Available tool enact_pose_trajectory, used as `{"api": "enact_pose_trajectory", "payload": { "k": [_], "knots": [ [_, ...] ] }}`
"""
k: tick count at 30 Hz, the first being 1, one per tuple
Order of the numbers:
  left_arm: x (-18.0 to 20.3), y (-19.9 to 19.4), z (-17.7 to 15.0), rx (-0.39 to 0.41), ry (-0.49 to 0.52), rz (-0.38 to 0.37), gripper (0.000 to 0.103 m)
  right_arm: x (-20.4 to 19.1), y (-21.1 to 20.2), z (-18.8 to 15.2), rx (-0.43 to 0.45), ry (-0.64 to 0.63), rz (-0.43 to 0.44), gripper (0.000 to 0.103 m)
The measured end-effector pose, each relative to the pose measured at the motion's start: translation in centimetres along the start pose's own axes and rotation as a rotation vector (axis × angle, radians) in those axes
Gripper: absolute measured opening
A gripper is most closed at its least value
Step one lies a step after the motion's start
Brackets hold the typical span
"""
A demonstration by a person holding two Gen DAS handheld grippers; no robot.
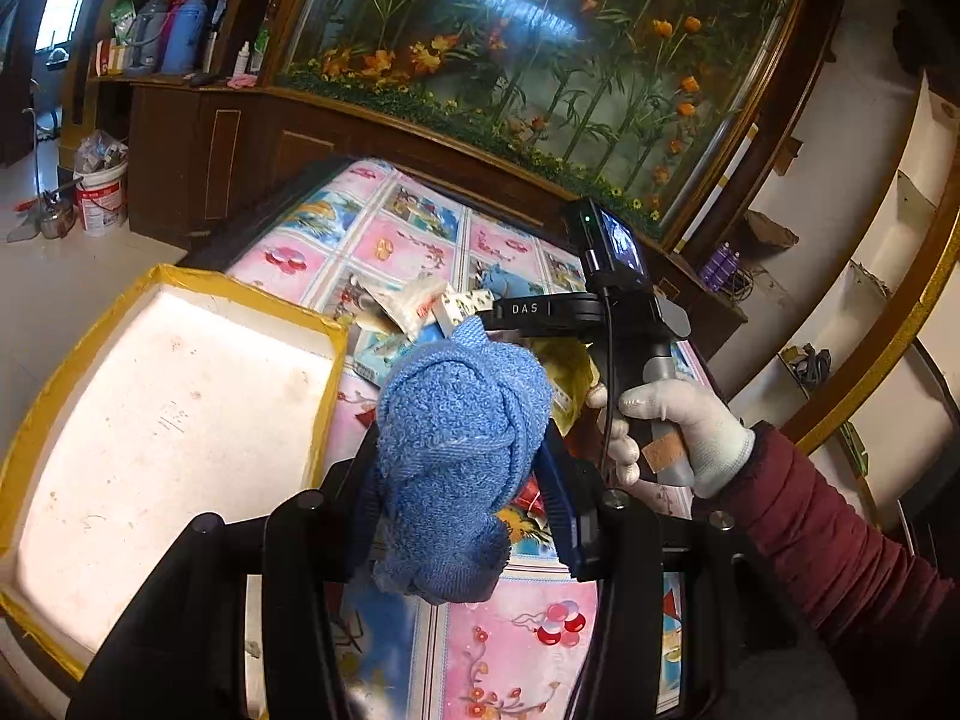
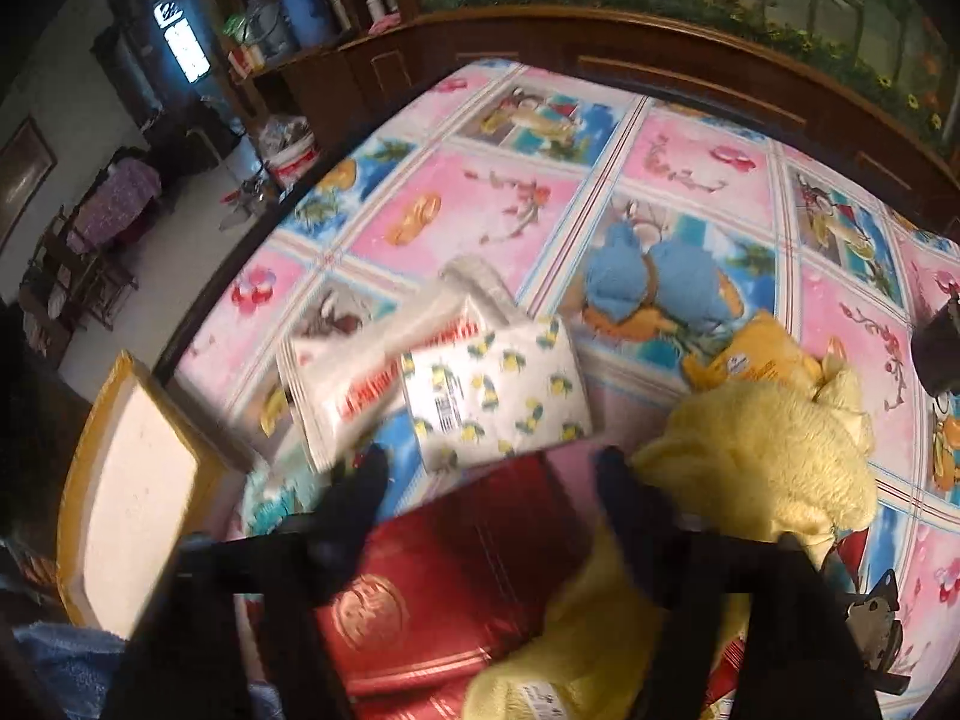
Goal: Organize soft objects
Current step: 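Carry the blue towel to the tray with left gripper while right gripper grasps white packet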
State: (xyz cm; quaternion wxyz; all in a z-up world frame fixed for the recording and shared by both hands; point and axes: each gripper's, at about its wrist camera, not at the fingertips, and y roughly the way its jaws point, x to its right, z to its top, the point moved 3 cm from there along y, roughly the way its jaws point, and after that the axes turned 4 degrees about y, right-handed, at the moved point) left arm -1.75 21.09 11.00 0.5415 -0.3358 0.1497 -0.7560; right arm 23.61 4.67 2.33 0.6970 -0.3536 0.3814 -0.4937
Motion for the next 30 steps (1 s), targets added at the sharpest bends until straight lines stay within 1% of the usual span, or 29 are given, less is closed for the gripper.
{"api": "enact_pose_trajectory", "payload": {
  "k": [5, 10, 14, 17, 18, 19, 20, 21, 22, 24, 25, 26, 27, 29, 30],
  "knots": [
    [-1.2, -2.0, 0.4, 0.046, -0.005, 0.031, 0.045, -0.8, -0.4, 1.0, -0.009, 0.039, 0.056, 0.080],
    [-3.2, -2.9, 0.4, 0.066, -0.036, 0.064, 0.045, -0.5, -0.1, 1.5, -0.028, 0.075, 0.054, 0.080],
    [-4.6, -2.6, 0.5, 0.073, -0.057, 0.074, 0.045, -0.1, 1.5, 2.2, -0.063, 0.120, 0.047, 0.080],
    [-5.2, -2.2, 0.3, 0.066, -0.066, 0.076, 0.045, -0.3, 3.4, 3.0, -0.107, 0.117, 0.012, 0.082],
    [-5.3, -1.9, 0.2, 0.060, -0.067, 0.075, 0.045, -0.5, 4.0, 3.0, -0.123, 0.098, -0.012, 0.082],
    [-5.4, -1.7, 0.1, 0.055, -0.068, 0.075, 0.045, -0.8, 4.5, 2.9, -0.130, 0.068, -0.055, 0.083],
    [-5.6, -1.6, -0.1, 0.052, -0.068, 0.077, 0.045, -1.3, 4.8, 2.8, -0.124, 0.030, -0.093, 0.083],
    [-5.7, -1.6, -0.2, 0.051, -0.069, 0.078, 0.045, -1.5, 4.9, 2.7, -0.111, 0.000, -0.110, 0.082],
    [-5.8, -1.6, -0.2, 0.051, -0.071, 0.077, 0.045, -1.7, 5.0, 2.5, -0.096, -0.023, -0.122, 0.080],
    [-6.1, -1.4, -0.3, 0.045, -0.080, 0.083, 0.045, -1.8, 4.8, 2.1, -0.058, -0.054, -0.155, 0.061],
    [-6.2, -1.4, -0.4, 0.043, -0.087, 0.084, 0.045, -1.9, 4.4, 1.9, -0.037, -0.065, -0.138, 0.054],
    [-6.3, -1.4, -0.4, 0.041, -0.091, 0.085, 0.045, -2.0, 4.0, 1.9, -0.024, -0.068, -0.119, 0.040],
    [-6.4, -1.5, -0.4, 0.040, -0.095, 0.088, 0.045, -2.1, 3.4, 1.8, -0.014, -0.069, -0.108, 0.029],
    [-6.6, -1.7, -0.3, 0.041, -0.100, 0.098, 0.045, -2.5, 2.1, 1.7, 0.012, -0.079, -0.095, 0.017],
    [-6.7, -1.9, -0.2, 0.044, -0.103, 0.102, 0.045, -2.6, 1.7, 1.8, 0.018, -0.083, -0.096, 0.015]
  ]
}}
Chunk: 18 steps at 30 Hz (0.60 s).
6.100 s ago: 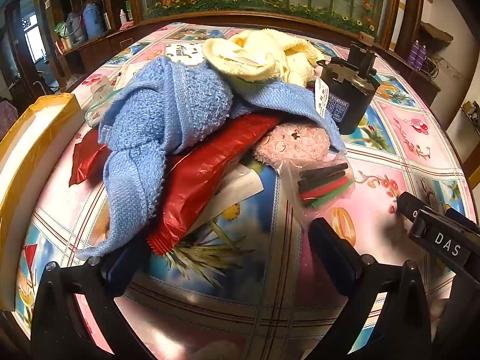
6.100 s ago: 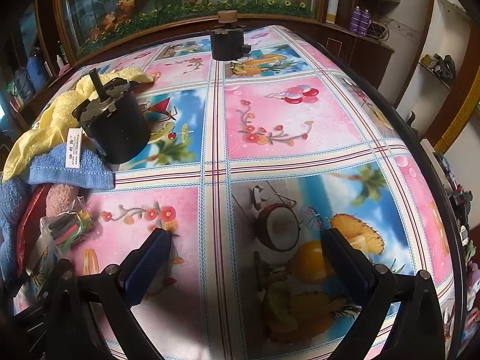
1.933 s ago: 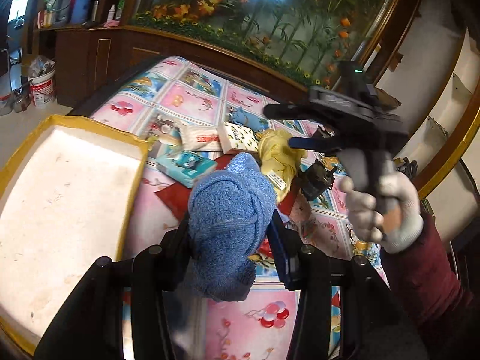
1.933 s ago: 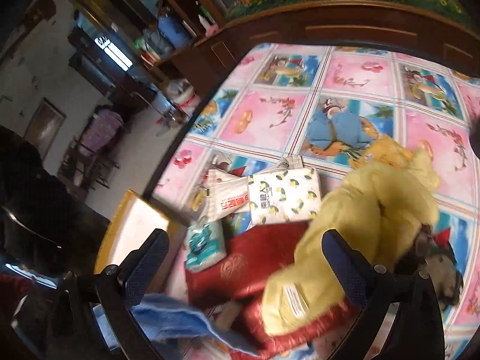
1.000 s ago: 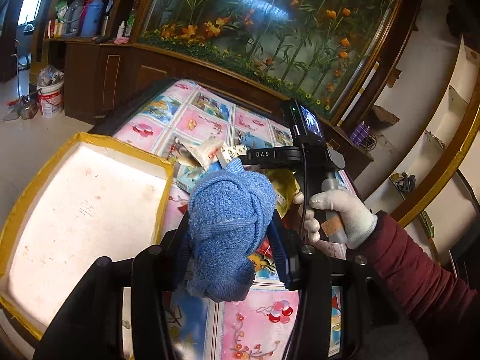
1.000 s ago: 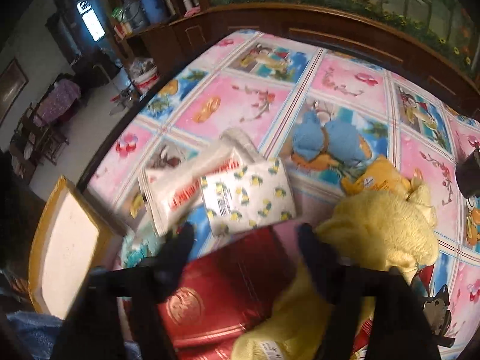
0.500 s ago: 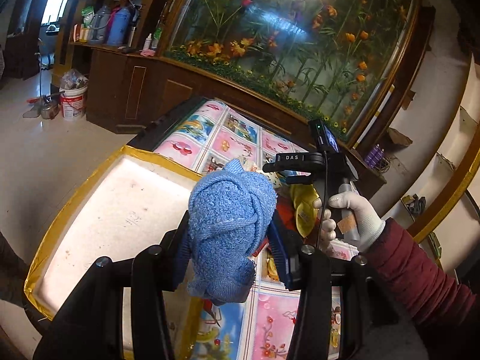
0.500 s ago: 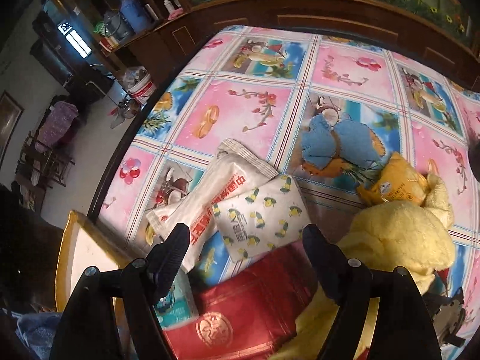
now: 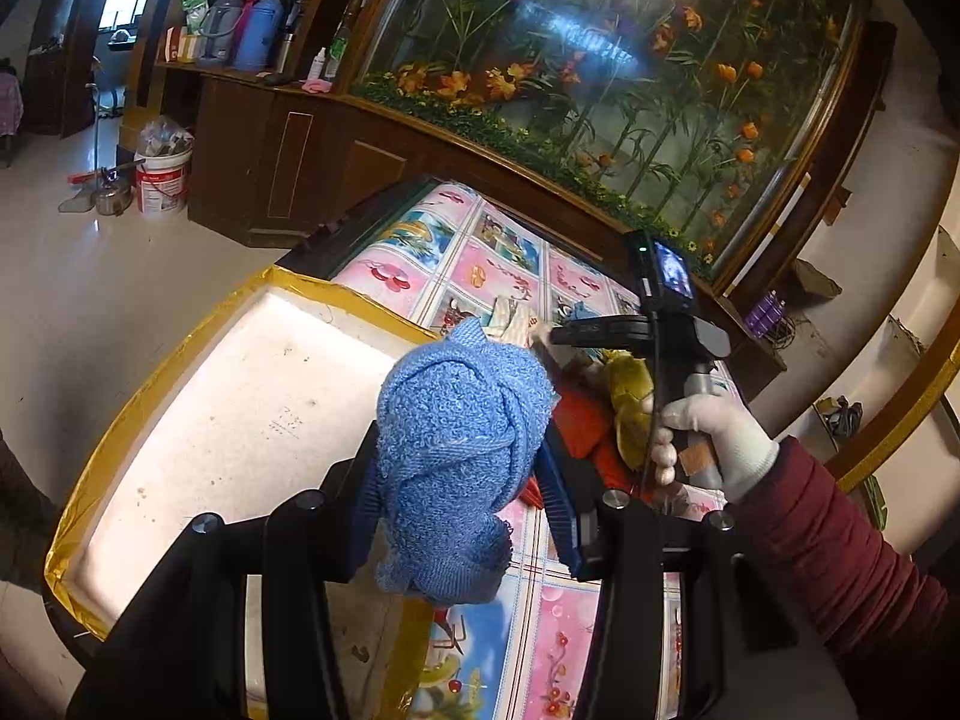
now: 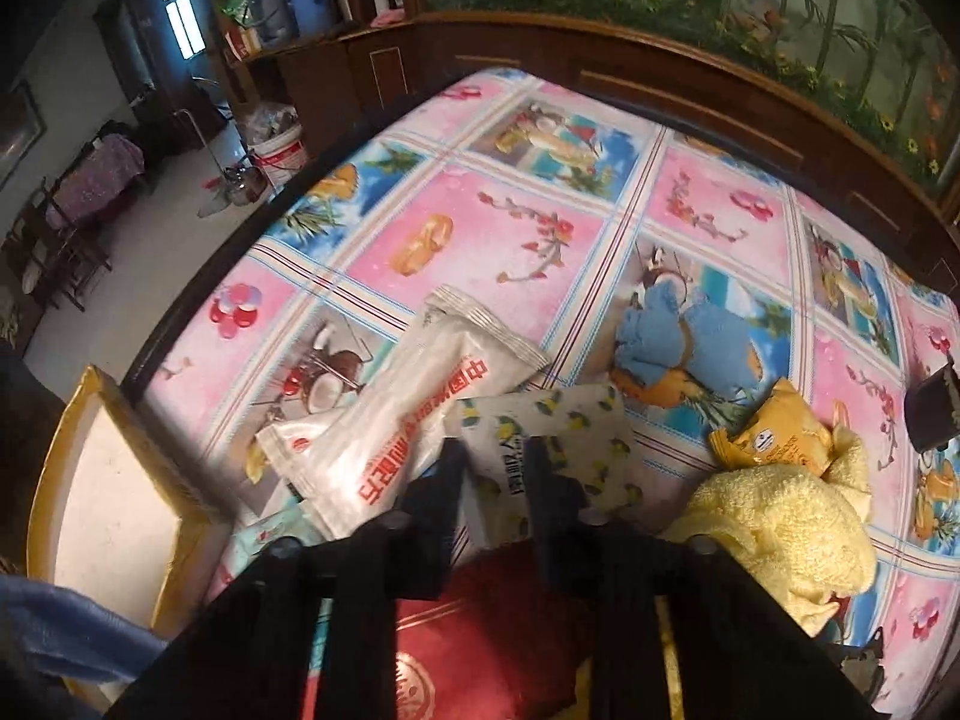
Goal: Organize soft objects
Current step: 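Carry the blue towel to the tray with left gripper while right gripper grasps white packet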
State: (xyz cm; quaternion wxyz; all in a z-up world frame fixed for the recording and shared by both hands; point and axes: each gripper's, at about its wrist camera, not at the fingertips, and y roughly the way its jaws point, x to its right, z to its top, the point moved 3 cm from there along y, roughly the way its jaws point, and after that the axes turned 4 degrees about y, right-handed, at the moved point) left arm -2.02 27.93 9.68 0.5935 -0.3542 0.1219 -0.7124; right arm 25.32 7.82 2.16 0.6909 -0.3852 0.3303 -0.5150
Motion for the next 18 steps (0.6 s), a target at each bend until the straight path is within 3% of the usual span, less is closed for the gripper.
{"api": "enact_pose_trajectory", "payload": {
  "k": [5, 9, 10, 11, 12, 15, 18],
  "knots": [
    [-0.2, -1.7, 0.5, 0.037, -0.005, 0.018, 0.045, 1.0, -2.0, 0.3, 0.030, 0.034, 0.013, 0.008],
    [-0.5, -2.7, 0.8, 0.061, -0.010, 0.029, 0.045, 1.8, -3.0, 0.4, 0.023, 0.060, 0.071, 0.011],
    [-0.7, -2.8, 0.8, 0.065, -0.014, 0.031, 0.045, 1.8, -3.2, 0.6, 0.027, 0.074, 0.099, 0.023],
    [-0.8, -2.7, 0.8, 0.066, -0.018, 0.030, 0.045, 1.6, -3.3, 0.7, 0.028, 0.091, 0.123, 0.042],
    [-0.9, -2.6, 0.8, 0.065, -0.021, 0.031, 0.045, 1.3, -3.4, 1.0, 0.031, 0.113, 0.165, 0.050],
    [-1.2, -2.1, 0.6, 0.056, -0.025, 0.030, 0.045, -0.6, -2.5, 1.9, -0.011, 0.136, 0.261, 0.053],
    [-1.5, -1.1, 0.6, 0.041, -0.034, 0.029, 0.045, -2.4, 0.7, 2.3, -0.111, 0.130, 0.163, 0.053]
  ]
}}
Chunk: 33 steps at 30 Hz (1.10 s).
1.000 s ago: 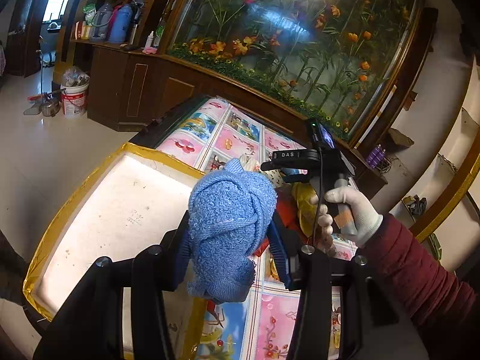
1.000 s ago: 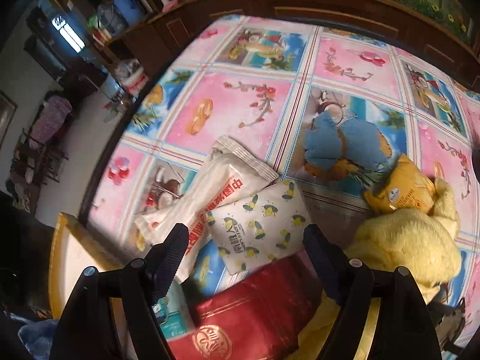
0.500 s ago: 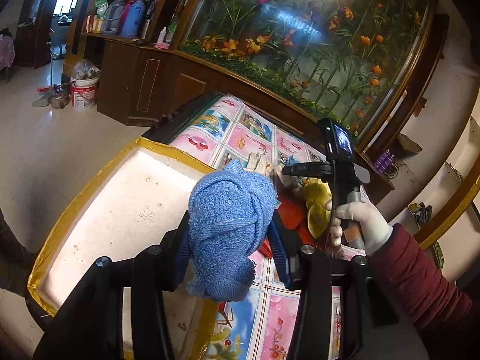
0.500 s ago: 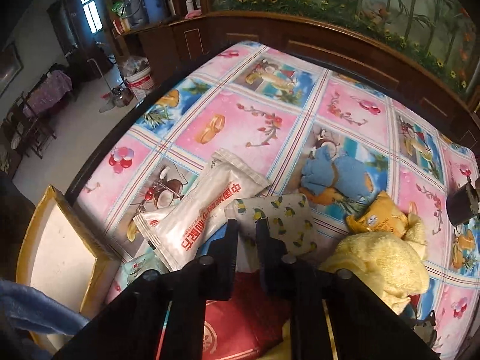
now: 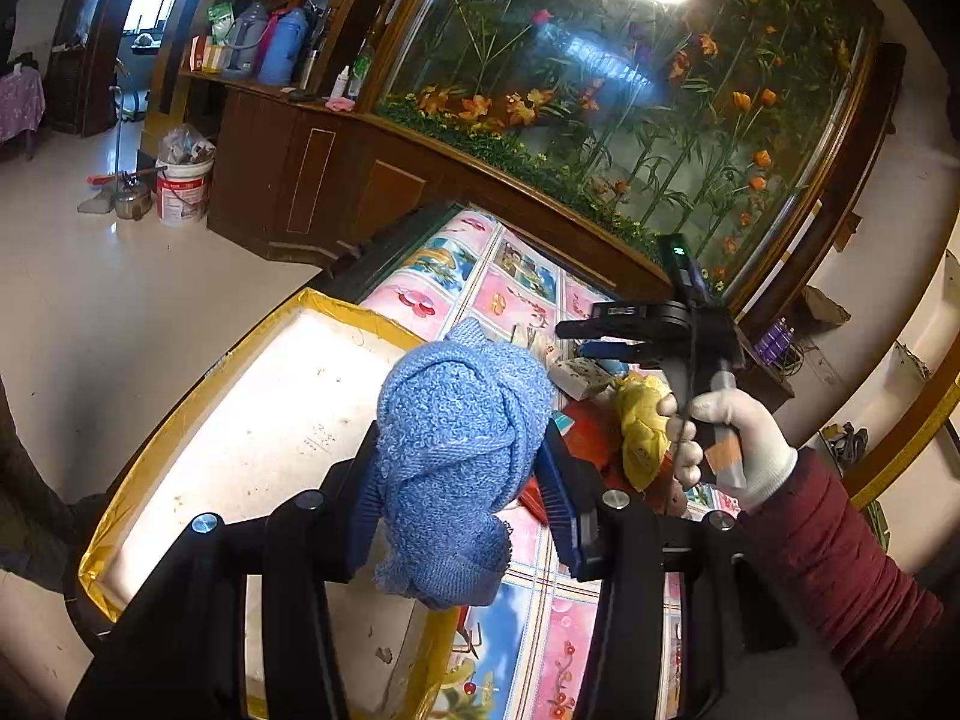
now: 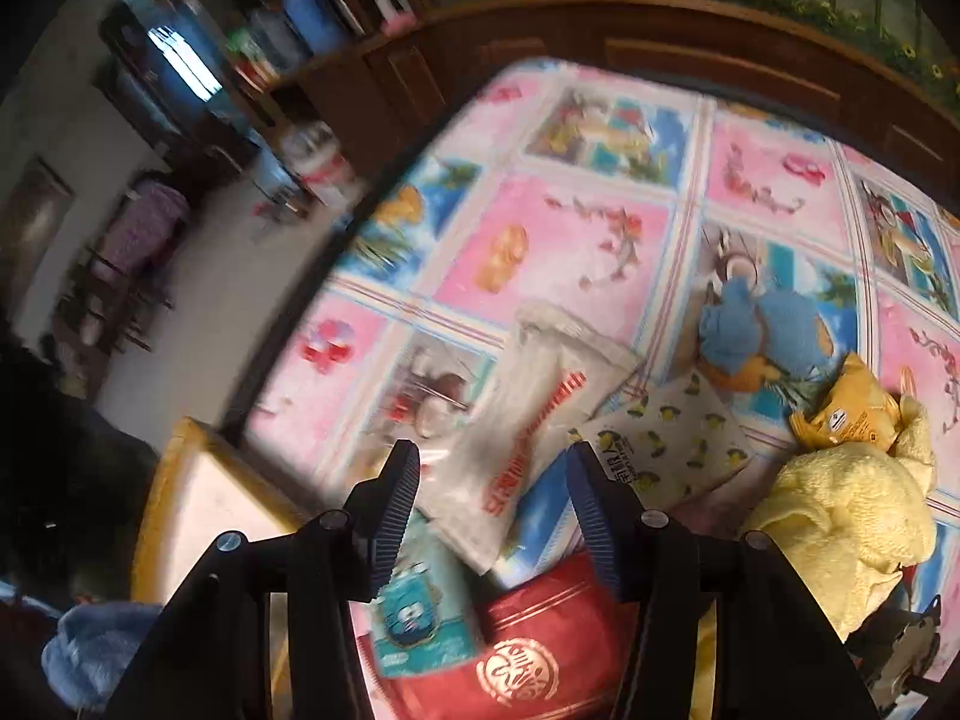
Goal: Organize soft objects
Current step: 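Carry the blue towel to the tray with left gripper while right gripper grasps white packet, then release the towel into the tray with left gripper while right gripper drops the packet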
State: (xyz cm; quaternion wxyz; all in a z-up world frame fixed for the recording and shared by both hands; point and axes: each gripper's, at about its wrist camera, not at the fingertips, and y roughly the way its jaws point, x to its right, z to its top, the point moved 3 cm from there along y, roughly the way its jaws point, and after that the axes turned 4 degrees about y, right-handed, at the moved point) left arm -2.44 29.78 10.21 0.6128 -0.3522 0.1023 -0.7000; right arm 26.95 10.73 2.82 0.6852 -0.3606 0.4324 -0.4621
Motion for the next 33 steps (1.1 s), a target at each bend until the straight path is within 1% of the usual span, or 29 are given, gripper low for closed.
{"api": "enact_pose_trajectory", "payload": {
  "k": [3, 4, 5, 6, 8, 10, 12, 14, 15, 18, 22, 24, 26, 27, 28, 29, 30, 31, 32, 33],
  "knots": [
    [-0.3, 0.8, 0.2, -0.015, -0.005, 0.003, 0.045, -0.1, 2.8, 0.4, -0.034, 0.030, -0.030, 0.052],
    [-0.4, 1.0, 0.3, -0.017, -0.003, 0.006, 0.045, 0.0, 3.6, 0.6, -0.036, 0.039, -0.027, 0.048],
    [-0.5, 1.2, 0.5, -0.019, 0.000, 0.010, 0.045, 0.0, 4.2, 0.7, -0.034, 0.039, -0.036, 0.033],
    [-0.5, 1.3, 0.7, -0.020, 0.004, 0.016, 0.045, 0.0, 4.6, 0.6, -0.027, 0.033, -0.057, 0.029],
    [-0.6, 1.6, 1.3, -0.020, 0.017, 0.033, 0.045, 0.1, 4.4, 0.5, 0.002, 0.026, -0.053, 0.020],
    [-0.9, 2.0, 2.0, -0.022, 0.027, 0.055, 0.045, 0.1, 3.6, 0.2, 0.025, 0.018, -0.045, 0.019],
    [-1.4, 2.5, 2.6, -0.025, 0.031, 0.077, 0.045, 0.2, 1.9, 0.1, 0.068, 0.027, -0.028, 0.019],
    [-1.9, 3.4, 3.2, -0.033, 0.036, 0.102, 0.045, -0.3, -0.4, 0.0, 0.122, 0.011, -0.001, 0.019],
    [-2.1, 3.8, 3.4, -0.038, 0.039, 0.113, 0.045, -0.7, -1.3, -0.1, 0.129, 0.004, 0.024, 0.019],
    [-3.0, 5.7, 3.8, -0.064, 0.039, 0.157, 0.045, -3.0, -3.1, -1.6, 0.098, -0.018, 0.155, 0.019],
    [-4.5, 8.3, 4.0, -0.105, 0.014, 0.203, 0.048, -7.0, -2.7, -3.8, 0.043, -0.076, 0.255, 0.021],
    [-5.3, 9.4, 4.0, -0.124, 0.016, 0.243, 0.049, -8.8, -2.3, -5.1, 0.011, -0.094, 0.293, 0.021],
    [-6.0, 10.2, 3.8, -0.145, 0.019, 0.285, 0.051, -10.3, -1.7, -6.1, -0.011, -0.114, 0.309, 0.021],
    [-6.3, 10.3, 3.7, -0.157, 0.004, 0.291, 0.051, -11.0, -1.4, -6.6, -0.016, -0.126, 0.312, 0.022],
    [-6.5, 10.2, 3.6, -0.163, -0.016, 0.283, 0.051, -11.5, -1.2, -7.0, -0.018, -0.136, 0.313, 0.023],
    [-6.7, 10.0, 3.6, -0.164, -0.032, 0.269, 0.054, -12.0, -1.1, -7.3, -0.020, -0.143, 0.313, 0.023],
    [-6.9, 9.6, 3.5, -0.159, -0.051, 0.252, 0.057, -12.6, -0.9, -7.7, -0.023, -0.152, 0.310, 0.023],
    [-7.0, 9.0, 3.4, -0.150, -0.067, 0.244, 0.064, -13.0, -0.6, -8.0, -0.028, -0.160, 0.302, 0.024],
    [-7.1, 8.5, 3.4, -0.138, -0.080, 0.241, 0.067, -13.4, -0.3, -8.3, -0.035, -0.168, 0.287, 0.028],
    [-7.1, 8.1, 3.4, -0.128, -0.088, 0.236, 0.067, -13.7, 0.1, -8.6, -0.039, -0.176, 0.267, 0.029]
  ]
}}
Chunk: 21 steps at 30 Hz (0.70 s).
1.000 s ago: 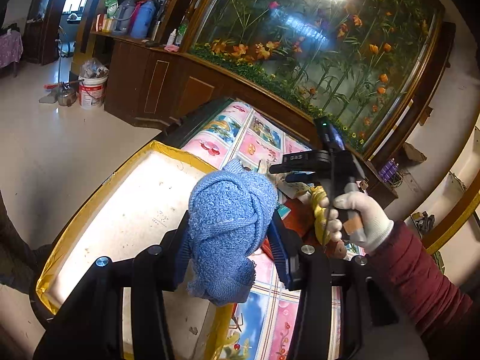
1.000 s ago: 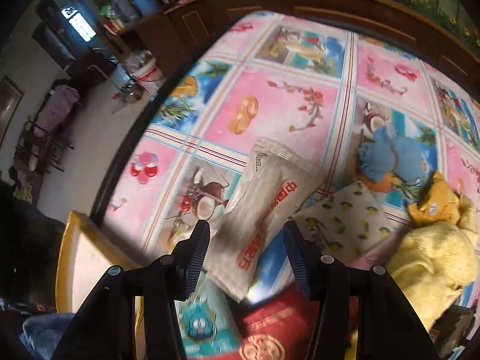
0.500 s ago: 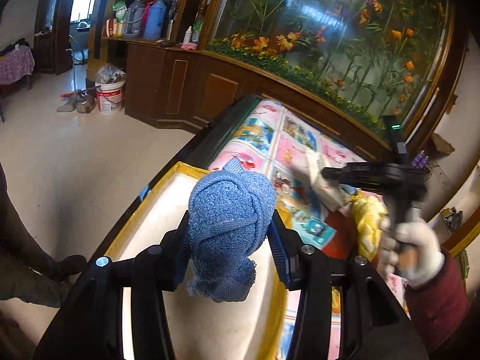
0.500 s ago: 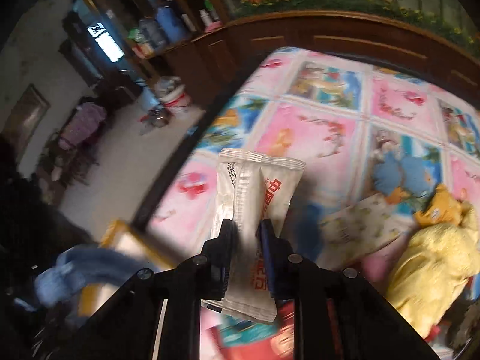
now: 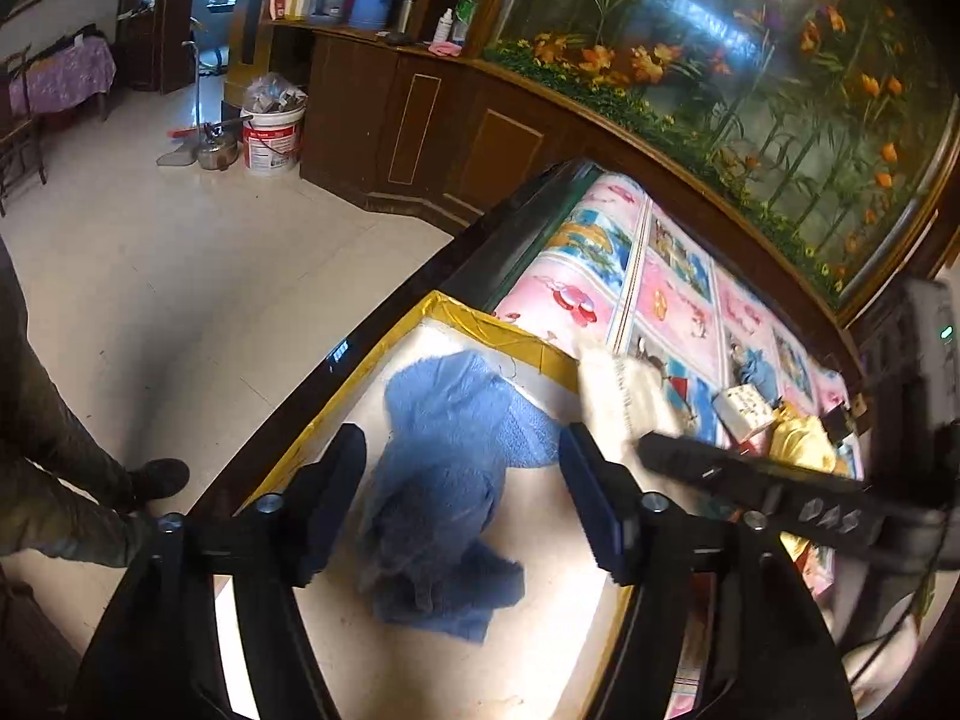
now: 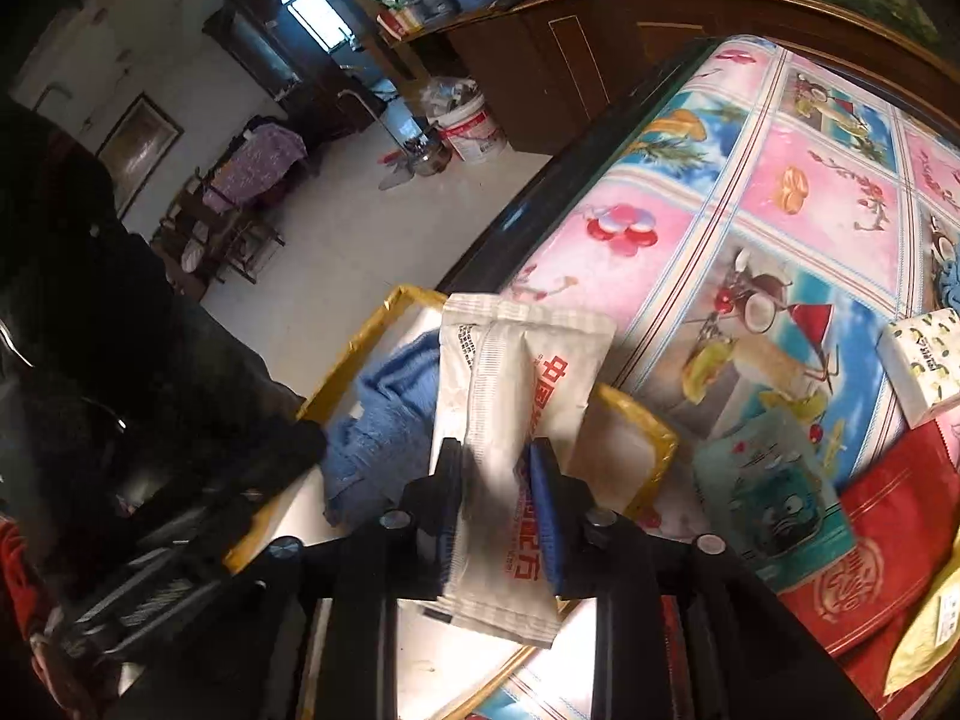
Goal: Organize soft objects
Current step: 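Release the towel into the tray with left gripper while right gripper drops the packet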
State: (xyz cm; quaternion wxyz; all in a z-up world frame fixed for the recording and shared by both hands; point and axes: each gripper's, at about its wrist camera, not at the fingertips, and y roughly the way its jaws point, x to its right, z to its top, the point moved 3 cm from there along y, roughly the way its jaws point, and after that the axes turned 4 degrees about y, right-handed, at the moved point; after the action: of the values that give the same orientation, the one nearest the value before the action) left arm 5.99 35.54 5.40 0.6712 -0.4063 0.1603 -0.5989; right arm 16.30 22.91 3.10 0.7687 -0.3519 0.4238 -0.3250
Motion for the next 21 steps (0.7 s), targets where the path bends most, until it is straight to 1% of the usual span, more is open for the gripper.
{"api": "enact_pose_trajectory", "payload": {
  "k": [3, 4, 5, 7, 11, 16, 19, 21],
  "knots": [
    [-0.1, -1.4, -0.2, 0.026, -0.019, -0.014, 0.067, -0.5, 0.7, -0.6, -0.002, -0.023, -0.055, 0.032],
    [-0.2, -1.8, -0.3, 0.033, -0.024, -0.015, 0.068, -0.7, 0.7, -0.8, 0.001, -0.041, -0.073, 0.036],
    [-0.2, -2.4, -0.6, 0.041, -0.027, -0.020, 0.069, -1.0, 0.4, -1.0, 0.008, -0.057, -0.084, 0.046],
    [-0.3, -3.0, -1.0, 0.046, -0.029, -0.023, 0.070, -1.5, -0.5, -1.4, 0.033, -0.089, -0.101, 0.057],
    [-0.1, -3.7, -1.5, 0.039, -0.049, -0.029, 0.070, -1.5, -3.3, -2.1, 0.091, -0.105, -0.114, 0.061],
    [0.4, -5.4, -2.4, 0.040, -0.088, -0.029, 0.071, 0.4, -8.0, -4.8, 0.185, -0.042, -0.057, 0.067],
    [1.8, -6.6, -3.1, 0.040, -0.070, -0.019, 0.072, 1.7, -11.3, -6.9, 0.265, -0.019, -0.051, 0.072],
    [3.3, -7.5, -3.5, 0.040, -0.036, -0.023, 0.072, 3.1, -13.7, -8.6, 0.325, 0.003, -0.054, 0.074]
  ]
}}
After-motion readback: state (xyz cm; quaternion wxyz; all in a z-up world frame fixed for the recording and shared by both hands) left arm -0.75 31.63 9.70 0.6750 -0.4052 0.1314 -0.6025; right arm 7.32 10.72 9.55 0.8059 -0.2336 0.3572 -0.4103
